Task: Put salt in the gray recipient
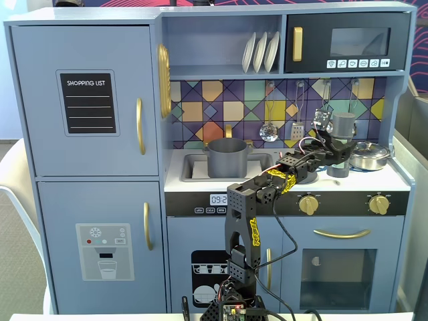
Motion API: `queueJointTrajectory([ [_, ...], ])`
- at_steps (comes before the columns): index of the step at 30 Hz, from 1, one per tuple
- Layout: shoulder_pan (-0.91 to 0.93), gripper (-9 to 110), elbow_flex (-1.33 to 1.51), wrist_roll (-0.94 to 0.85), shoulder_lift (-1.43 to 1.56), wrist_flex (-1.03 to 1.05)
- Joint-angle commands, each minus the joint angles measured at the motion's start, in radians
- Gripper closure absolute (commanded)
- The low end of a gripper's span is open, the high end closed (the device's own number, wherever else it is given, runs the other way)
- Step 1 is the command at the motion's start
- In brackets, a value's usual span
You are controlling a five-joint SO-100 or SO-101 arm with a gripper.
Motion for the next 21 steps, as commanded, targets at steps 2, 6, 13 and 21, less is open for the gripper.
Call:
queueJointTrajectory([
  [2, 0.006, 101, -0.021, 0.018, -0.003, -0.057],
  [6, 0.000, 101, -0.031, 0.009, -0.026, -0.075],
  [13, 0.000, 101, -0.031, -0.006, -0.052, -0.091],
  [21, 0.005, 101, -0.009, -0.025, -0.074, -0.117],
])
